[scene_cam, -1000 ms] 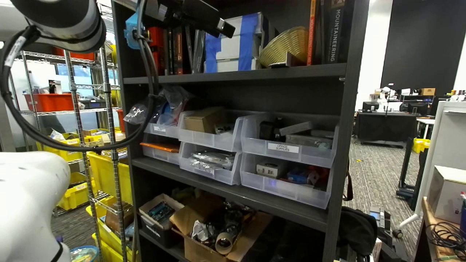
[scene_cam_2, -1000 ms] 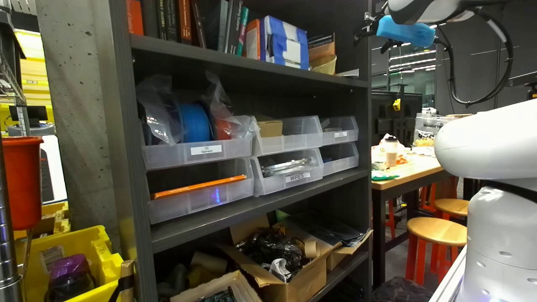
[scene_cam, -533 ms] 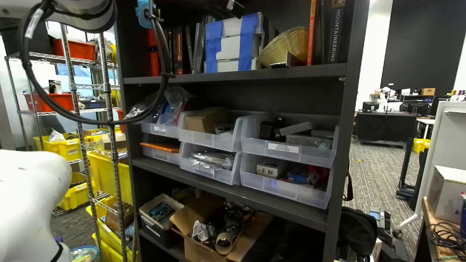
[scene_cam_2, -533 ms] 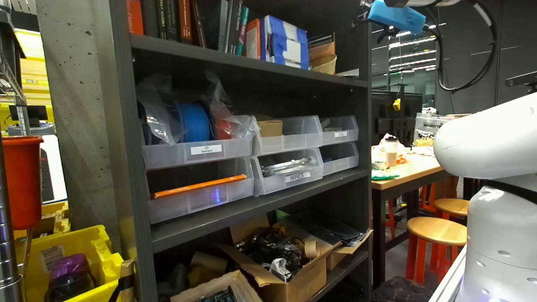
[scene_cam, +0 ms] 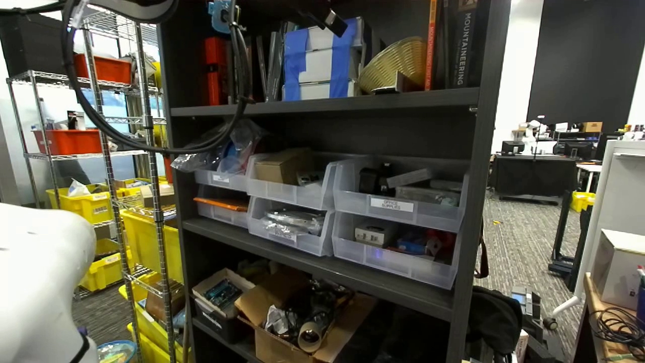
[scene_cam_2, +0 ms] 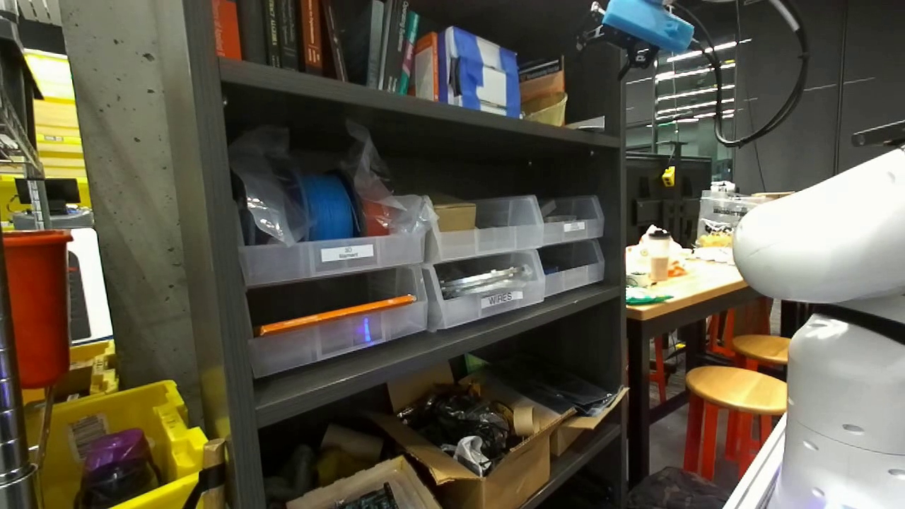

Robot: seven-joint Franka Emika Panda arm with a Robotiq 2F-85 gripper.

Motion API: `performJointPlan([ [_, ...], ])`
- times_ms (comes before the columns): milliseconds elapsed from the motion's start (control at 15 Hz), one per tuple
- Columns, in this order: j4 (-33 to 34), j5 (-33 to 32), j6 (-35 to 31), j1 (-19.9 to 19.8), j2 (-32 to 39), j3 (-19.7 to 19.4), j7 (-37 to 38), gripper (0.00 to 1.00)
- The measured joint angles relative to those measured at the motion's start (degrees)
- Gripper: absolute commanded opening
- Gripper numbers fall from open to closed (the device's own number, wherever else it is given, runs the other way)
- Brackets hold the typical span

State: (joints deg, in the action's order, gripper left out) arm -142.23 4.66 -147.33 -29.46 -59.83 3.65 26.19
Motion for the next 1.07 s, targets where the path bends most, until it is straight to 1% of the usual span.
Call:
performJointPlan([
  [533, -0.33, -0.30, -0.54, 0.08, 0.44, 0.41, 0.10, 1.00],
  [800, 0.20, -0.32, -2.28, 0.09, 1.03, 0.59, 0.14, 1.00],
  [1067, 2.15, -0.32, -3.88, 0.04, 3.55, 0.61, 0.19, 1.00],
])
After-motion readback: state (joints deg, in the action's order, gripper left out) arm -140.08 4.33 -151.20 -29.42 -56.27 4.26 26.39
